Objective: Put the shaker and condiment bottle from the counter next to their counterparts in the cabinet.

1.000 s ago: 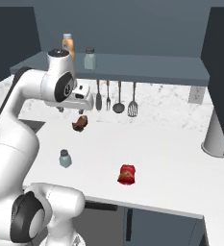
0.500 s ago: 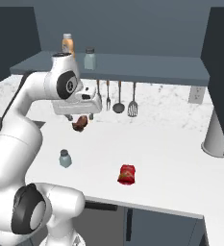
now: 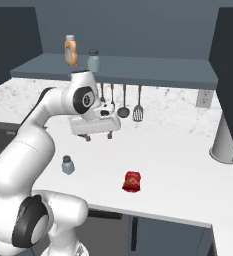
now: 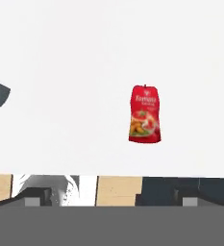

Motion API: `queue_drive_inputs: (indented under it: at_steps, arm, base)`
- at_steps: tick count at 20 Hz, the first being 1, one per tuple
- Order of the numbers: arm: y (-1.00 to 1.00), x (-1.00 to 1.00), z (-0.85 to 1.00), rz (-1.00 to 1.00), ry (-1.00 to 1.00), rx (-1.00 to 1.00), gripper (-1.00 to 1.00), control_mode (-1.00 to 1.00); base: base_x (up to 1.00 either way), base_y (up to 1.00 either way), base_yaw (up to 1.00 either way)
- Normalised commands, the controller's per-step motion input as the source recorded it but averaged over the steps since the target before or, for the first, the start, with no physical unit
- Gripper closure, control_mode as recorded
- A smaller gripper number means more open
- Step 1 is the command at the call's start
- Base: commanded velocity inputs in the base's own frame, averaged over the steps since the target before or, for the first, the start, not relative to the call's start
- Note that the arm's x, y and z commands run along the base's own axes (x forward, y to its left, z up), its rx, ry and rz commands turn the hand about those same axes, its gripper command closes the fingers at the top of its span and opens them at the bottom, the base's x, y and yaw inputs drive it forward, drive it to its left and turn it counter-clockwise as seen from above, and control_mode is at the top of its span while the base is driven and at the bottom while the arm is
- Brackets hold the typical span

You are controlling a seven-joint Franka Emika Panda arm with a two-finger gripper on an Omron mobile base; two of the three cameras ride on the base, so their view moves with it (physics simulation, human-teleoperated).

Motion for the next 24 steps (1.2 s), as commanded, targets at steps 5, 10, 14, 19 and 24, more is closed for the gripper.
queue_drive_inputs:
  at_steps: [5, 10, 14, 19, 24]
  arm:
    - [-0.36, 0.00, -0.41, 0.00, -0.10, 0.00, -1.00, -1.00]
    - [-0.47, 0.00, -0.31, 0.01, -0.07, 0.00, -1.00, -1.00]
    - [-0.50, 0.06, -0.40, 0.03, -0.02, 0.00, -1.00, -1.00]
    - [-0.32, 0.11, -0.59, 0.03, 0.00, 0.00, -1.00, -1.00]
    - [-0.01, 0.21, -0.67, 0.03, -0.01, 0.00, -1.00, -1.00]
  base:
    - [0.00, 0.00, 0.00]
    - [0.00, 0.00, 0.00]
    - [0.00, 0.00, 0.00]
    - [0.00, 0.00, 0.00]
    - [0.00, 0.00, 0.00]
